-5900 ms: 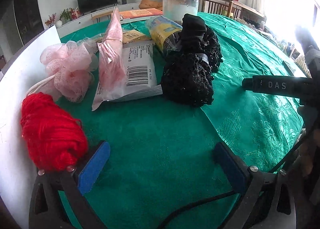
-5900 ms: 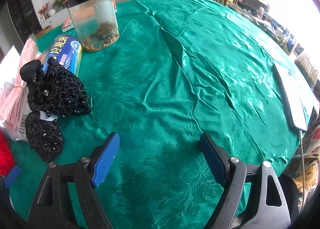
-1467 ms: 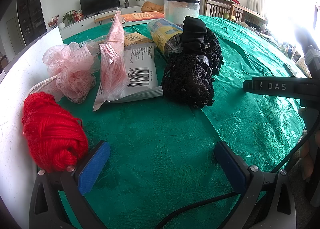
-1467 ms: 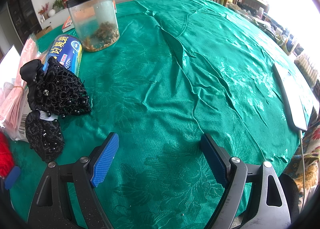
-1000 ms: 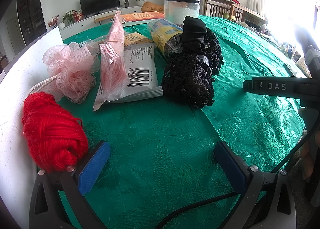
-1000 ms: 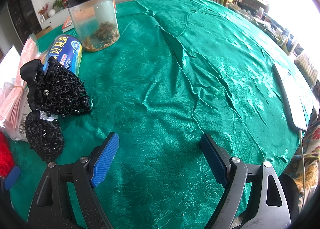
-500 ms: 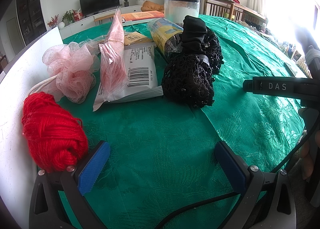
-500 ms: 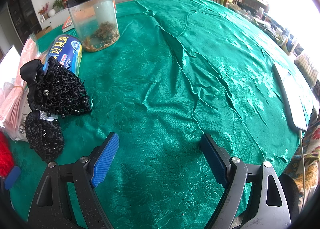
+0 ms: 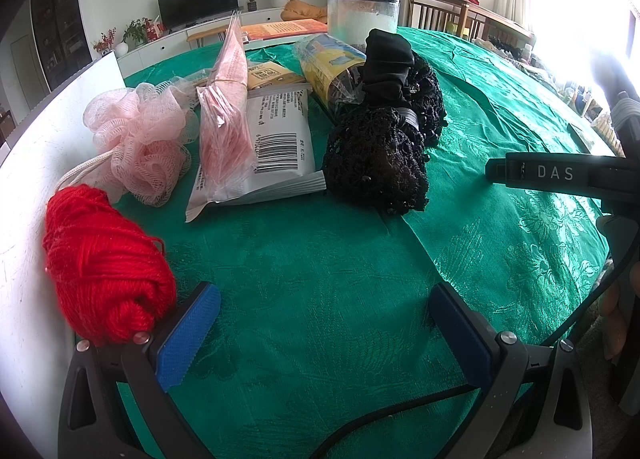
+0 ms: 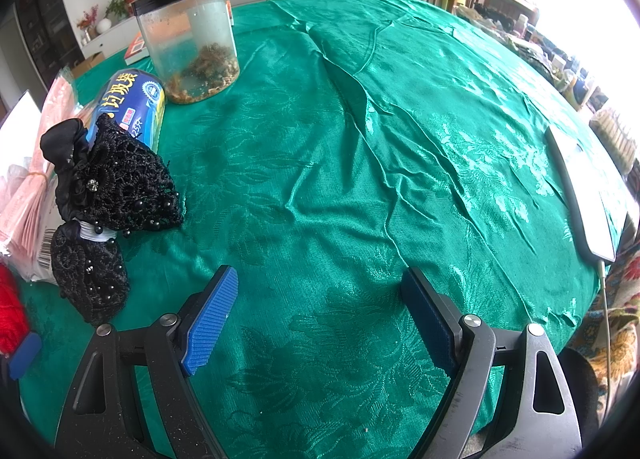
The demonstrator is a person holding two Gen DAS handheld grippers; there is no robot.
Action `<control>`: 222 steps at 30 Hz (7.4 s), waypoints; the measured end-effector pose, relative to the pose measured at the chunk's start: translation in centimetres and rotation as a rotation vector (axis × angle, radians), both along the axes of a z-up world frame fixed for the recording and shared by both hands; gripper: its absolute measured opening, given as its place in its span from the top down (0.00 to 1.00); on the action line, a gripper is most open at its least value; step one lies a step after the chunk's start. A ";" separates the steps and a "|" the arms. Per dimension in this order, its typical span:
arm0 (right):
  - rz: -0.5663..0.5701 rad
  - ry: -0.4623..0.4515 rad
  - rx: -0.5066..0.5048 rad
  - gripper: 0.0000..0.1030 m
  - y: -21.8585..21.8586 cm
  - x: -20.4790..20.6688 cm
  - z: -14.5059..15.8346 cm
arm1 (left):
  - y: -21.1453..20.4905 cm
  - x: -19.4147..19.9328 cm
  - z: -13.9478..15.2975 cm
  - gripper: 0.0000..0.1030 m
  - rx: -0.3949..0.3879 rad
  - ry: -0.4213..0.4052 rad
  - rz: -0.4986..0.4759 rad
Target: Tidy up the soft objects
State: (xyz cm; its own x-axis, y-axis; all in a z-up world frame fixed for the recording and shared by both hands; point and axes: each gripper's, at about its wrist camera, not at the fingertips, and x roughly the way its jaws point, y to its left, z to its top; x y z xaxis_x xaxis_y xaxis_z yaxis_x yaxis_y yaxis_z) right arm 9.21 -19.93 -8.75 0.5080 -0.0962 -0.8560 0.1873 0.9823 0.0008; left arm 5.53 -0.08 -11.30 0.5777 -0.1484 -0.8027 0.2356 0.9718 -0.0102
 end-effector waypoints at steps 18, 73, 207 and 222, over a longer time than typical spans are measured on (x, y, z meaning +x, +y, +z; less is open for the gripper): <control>0.001 0.000 0.001 0.16 -0.1 0.0 0.0 | 0.0 0.2 0.0 0.00 0.004 0.015 -0.008; 0.159 -0.187 0.542 0.63 -1.4 -1.1 2.6 | 2.6 4.7 12.2 0.00 -0.232 -0.032 -0.035; -0.035 -0.110 0.008 0.21 0.8 1.6 0.5 | -2.6 3.3 0.0 0.00 -0.026 0.007 -0.120; -0.035 -0.110 0.007 0.21 0.8 1.6 0.5 | -2.6 3.3 0.0 0.00 -0.026 0.007 -0.120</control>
State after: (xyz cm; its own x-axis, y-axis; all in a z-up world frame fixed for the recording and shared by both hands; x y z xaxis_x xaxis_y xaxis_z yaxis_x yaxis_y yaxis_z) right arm 10.84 -19.10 -8.24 0.5957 -0.1093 -0.7958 0.2197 0.9751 0.0305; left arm 8.82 -2.72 -11.26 0.5492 -0.2369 -0.8014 0.3497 0.9361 -0.0371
